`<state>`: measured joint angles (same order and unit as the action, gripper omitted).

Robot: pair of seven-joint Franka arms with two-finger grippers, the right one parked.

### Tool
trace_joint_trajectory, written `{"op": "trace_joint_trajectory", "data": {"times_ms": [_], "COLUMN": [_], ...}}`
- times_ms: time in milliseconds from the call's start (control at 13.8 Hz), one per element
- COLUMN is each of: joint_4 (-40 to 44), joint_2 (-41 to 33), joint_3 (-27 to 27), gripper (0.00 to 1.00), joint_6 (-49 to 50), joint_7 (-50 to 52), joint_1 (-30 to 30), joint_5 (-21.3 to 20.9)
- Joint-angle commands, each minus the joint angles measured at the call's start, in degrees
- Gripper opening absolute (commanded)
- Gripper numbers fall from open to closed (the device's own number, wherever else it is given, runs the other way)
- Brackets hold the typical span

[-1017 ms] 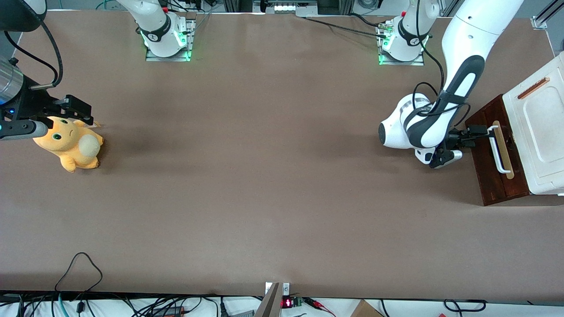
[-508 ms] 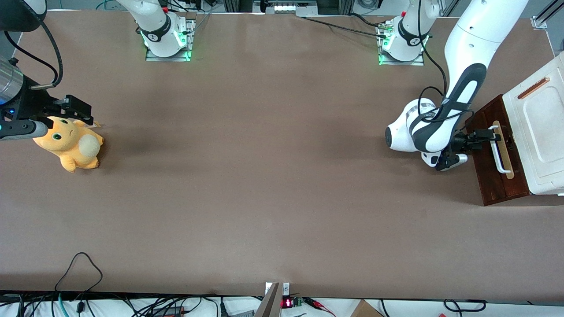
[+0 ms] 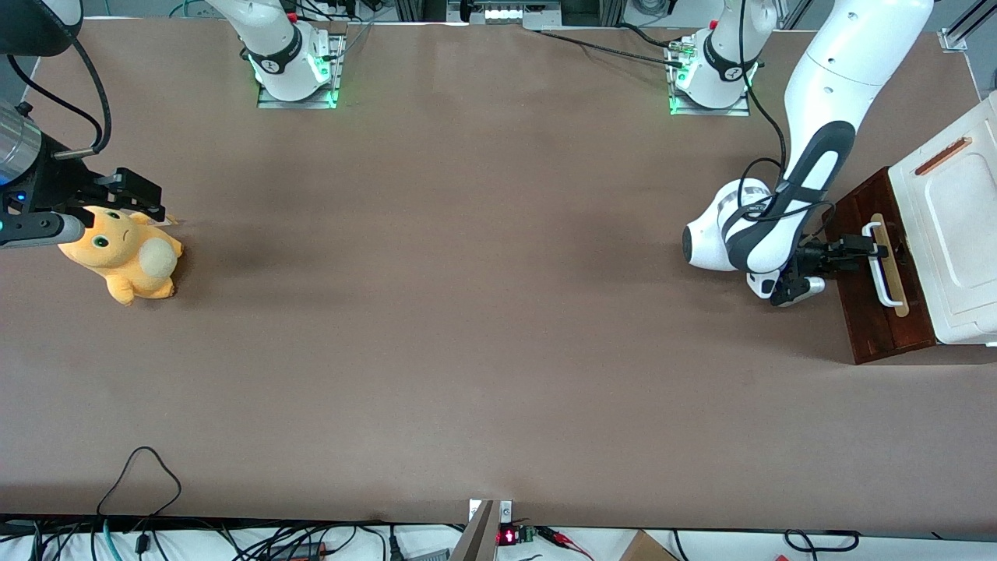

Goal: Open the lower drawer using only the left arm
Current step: 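Close the left gripper around the white bar handle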

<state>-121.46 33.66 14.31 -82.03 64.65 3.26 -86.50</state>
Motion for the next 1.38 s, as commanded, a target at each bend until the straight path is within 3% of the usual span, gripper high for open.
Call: {"op": "trace_joint_trajectory", "data": {"times_ms": [0, 363, 726, 1089, 1307], "joint_4": [1.0, 1.0, 1.0, 1.0, 1.0], "joint_2": [1.1, 1.6, 1.7, 1.8, 1.9], "joint_3": [-0.6, -1.4, -1.7, -1.8, -2.0], "gripper": [0.7, 0.6, 0.56, 0.41, 0.37], "joint_6": [0.1, 0.0, -0.1, -0.2, -0.2], "joint_7": [0.5, 0.6, 0.6, 0.6, 0.6], "joint_1": [-0.1, 0.0, 0.3, 0.3, 0.3], "joint_5": [-1.2, -2.2, -2.9, -3.0, -3.0]}}
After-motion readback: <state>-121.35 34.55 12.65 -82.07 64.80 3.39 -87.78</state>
